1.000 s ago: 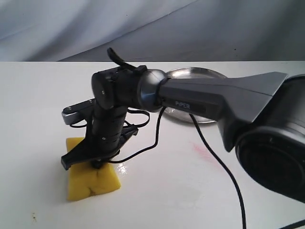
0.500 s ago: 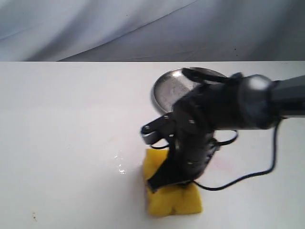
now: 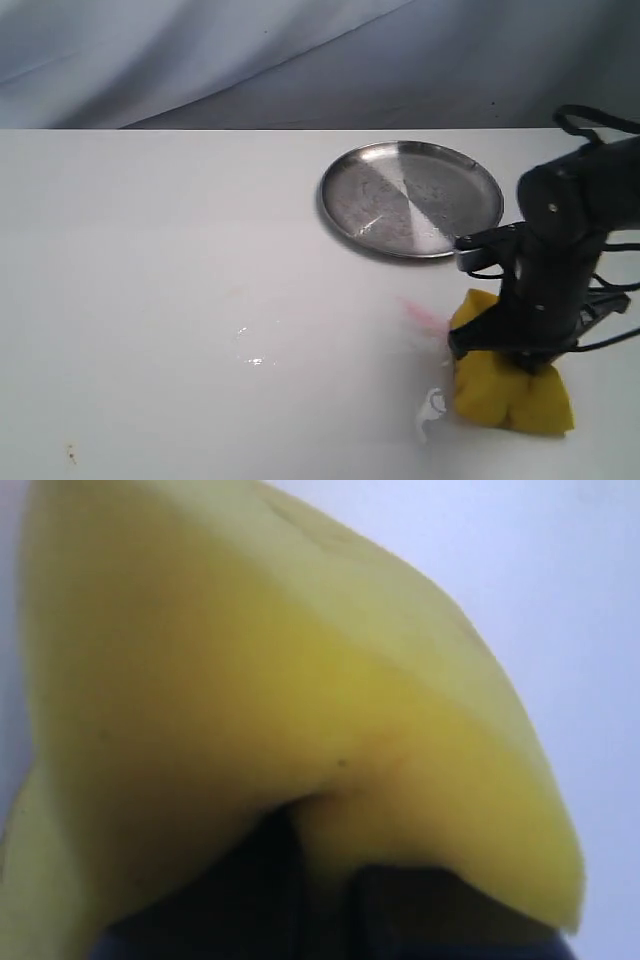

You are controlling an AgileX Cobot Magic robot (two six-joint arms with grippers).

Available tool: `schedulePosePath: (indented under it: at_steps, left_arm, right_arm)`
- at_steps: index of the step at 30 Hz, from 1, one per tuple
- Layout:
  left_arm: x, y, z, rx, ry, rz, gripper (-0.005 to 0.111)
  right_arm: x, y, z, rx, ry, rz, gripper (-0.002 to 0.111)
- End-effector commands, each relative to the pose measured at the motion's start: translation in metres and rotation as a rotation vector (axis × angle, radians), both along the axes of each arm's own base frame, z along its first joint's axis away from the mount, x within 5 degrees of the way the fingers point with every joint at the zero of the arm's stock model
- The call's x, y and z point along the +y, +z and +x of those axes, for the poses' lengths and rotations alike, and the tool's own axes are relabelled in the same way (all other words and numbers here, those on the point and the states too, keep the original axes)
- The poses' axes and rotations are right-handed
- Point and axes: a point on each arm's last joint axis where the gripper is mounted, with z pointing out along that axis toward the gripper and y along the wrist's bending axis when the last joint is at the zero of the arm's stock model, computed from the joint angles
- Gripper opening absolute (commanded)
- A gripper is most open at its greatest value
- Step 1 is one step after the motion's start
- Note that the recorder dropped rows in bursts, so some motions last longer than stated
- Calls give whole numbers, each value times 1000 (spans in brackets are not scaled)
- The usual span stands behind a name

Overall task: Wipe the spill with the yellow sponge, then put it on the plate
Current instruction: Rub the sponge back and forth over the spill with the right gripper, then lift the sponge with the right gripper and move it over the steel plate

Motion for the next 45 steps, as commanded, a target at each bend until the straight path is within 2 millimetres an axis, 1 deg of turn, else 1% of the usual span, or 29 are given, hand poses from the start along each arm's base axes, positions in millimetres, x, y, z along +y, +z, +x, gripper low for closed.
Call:
schedulePosePath:
  at_steps: [1,3,6,9,11,13,15,18,20,23,24,25,26,27,28,29,30,31,33,34,35,37,38,39,40,45]
  left_arm:
    - [0,2,0,-13,0,-16,0]
    - [0,2,0,-13,0,-16,0]
    - [0,2,0,-13,0,-16,0]
    - [0,2,0,-13,0,-16,0]
    - [0,2,0,-13,0,-16,0]
    - [0,2,0,-13,0,-16,0]
    - [0,2,0,-13,0,-16,0]
    - [0,2,0,-13,0,-16,0]
    - [0,2,0,-13,0,-16,0]
    - [0,2,0,-13,0,-16,0]
    - [0,2,0,-13,0,-16,0]
    - [0,2,0,-13,0,-16,0]
    - [0,2,0,-13,0,-16,0]
    - [0,2,0,-13,0,-16,0]
    - [0,2,0,-13,0,-16,0]
    - [0,2,0,-13,0,-16,0]
    - [0,2,0,-13,0,-16,0]
    - [0,2,0,-13,0,-16,0]
    - [0,2,0,-13,0,-16,0]
    - [0,2,0,-13,0,-16,0]
    - [0,2,0,-13,0,-16,0]
    - [0,2,0,-13,0,-16,0]
    - [0,2,0,-13,0,-16,0]
    - [0,2,0,-13,0,-16,0]
    - [0,2,0,-13,0,-16,0]
    - [0,2,0,-13,0,-16,0]
  right_arm:
    - [66,-14,11,-15,64,89,0]
    - [98,-14,15,-24,106,120,0]
    - [138,-13,16,-33,168,160,0]
    - [174,-10,19,-44,229,216,0]
    - [193,-6,22,-55,258,263,0]
    - [204,0,31,-86,259,299,0]
    - [212,9,39,-121,264,322,0]
    - [213,26,53,-177,261,354,0]
    - [209,38,63,-210,254,375,0]
    - [196,54,81,-265,236,365,0]
    - [181,63,95,-295,211,350,0]
    - [174,66,100,-304,198,344,0]
    - [154,69,115,-316,150,331,0]
    - [143,72,123,-323,118,329,0]
    - [121,72,137,-326,58,318,0]
    - [112,75,142,-334,38,317,0]
    - [93,75,153,-339,-11,310,0]
    - [85,75,157,-340,-29,306,0]
    - [55,75,174,-361,-107,303,0]
    - [48,75,177,-366,-126,304,0]
    - [37,76,184,-386,-161,313,0]
    - [26,78,193,-433,-204,358,2]
    - [24,79,196,-443,-223,381,5]
    - [22,81,199,-458,-253,422,14]
    - [22,81,200,-464,-257,437,19]
    - [22,82,201,-468,-249,446,54]
